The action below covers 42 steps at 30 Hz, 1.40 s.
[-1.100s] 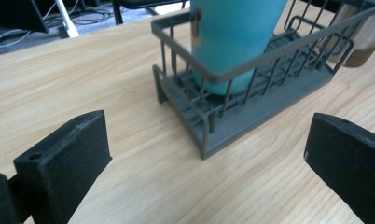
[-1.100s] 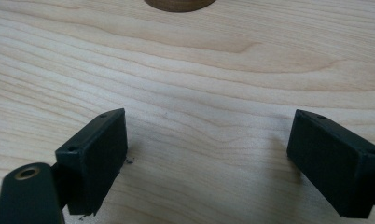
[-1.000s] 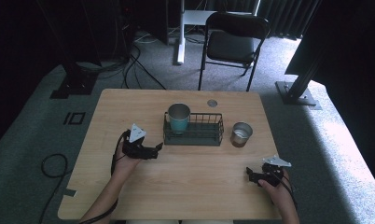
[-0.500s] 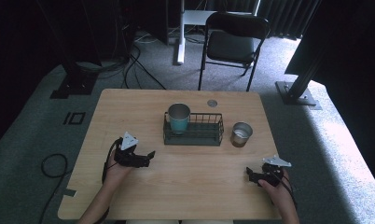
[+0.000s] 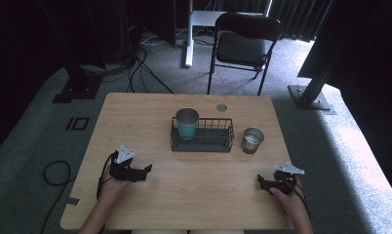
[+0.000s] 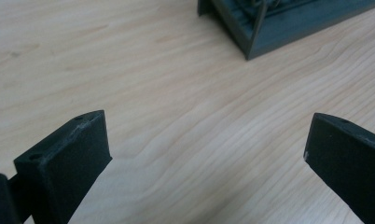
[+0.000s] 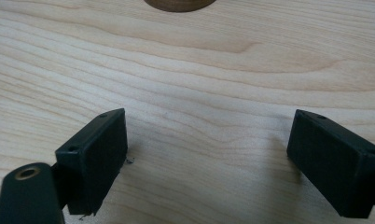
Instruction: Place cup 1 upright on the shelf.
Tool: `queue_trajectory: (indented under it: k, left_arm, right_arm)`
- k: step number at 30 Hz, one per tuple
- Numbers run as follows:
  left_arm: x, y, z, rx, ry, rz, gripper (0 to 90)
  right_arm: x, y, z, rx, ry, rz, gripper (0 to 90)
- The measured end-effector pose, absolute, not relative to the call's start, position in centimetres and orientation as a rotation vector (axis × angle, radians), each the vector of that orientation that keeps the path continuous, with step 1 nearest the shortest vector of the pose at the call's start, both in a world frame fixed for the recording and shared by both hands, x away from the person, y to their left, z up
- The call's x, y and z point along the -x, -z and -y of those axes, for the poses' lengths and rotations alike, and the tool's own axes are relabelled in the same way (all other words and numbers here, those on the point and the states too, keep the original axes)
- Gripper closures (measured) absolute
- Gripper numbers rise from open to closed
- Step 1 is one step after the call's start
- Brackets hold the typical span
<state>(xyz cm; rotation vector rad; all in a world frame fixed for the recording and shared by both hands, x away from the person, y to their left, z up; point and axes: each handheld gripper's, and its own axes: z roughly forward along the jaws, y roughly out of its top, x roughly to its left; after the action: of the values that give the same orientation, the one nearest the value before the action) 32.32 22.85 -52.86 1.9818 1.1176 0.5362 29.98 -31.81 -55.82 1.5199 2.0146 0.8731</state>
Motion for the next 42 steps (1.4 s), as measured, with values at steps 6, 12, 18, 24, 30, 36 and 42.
queue_trajectory:
  k: [6, 12, 18, 24, 30, 36, 42]
  left_arm:
    - [-31.8, 53.7, -23.9, -1.989, -0.515, -1.156, 0.8]
    - [-31.2, 54.0, -25.1, -1.971, -0.550, -1.202, 0.8]
    - [-30.6, 54.6, -26.9, -1.972, -0.553, -1.261, 0.8]
    - [-30.2, 54.9, -27.8, -1.981, -0.568, -1.294, 0.8]
    - [-30.0, 55.3, -28.7, -1.984, -0.578, -1.330, 0.8]
    - [-30.0, 55.5, -29.3, -1.992, -0.590, -1.374, 0.9]
    - [-30.2, 55.6, -29.2, -2.042, -0.560, -1.375, 0.9]
  right_arm:
    - [-30.0, 55.8, 31.8, -1.517, -0.872, -2.016, 11.8]
    - [-30.0, 55.8, 31.8, -1.517, -0.872, -2.016, 11.8]
    - [-30.0, 55.8, 31.8, -1.517, -0.873, -2.015, 11.8]
    - [-30.0, 55.8, 31.8, -1.517, -0.873, -2.015, 11.8]
    - [-30.0, 55.8, 31.8, -1.517, -0.873, -2.015, 11.8]
    - [-30.0, 55.8, 31.8, -1.517, -0.873, -2.015, 11.8]
    - [-30.0, 55.8, 31.8, -1.517, -0.873, -2.015, 11.8]
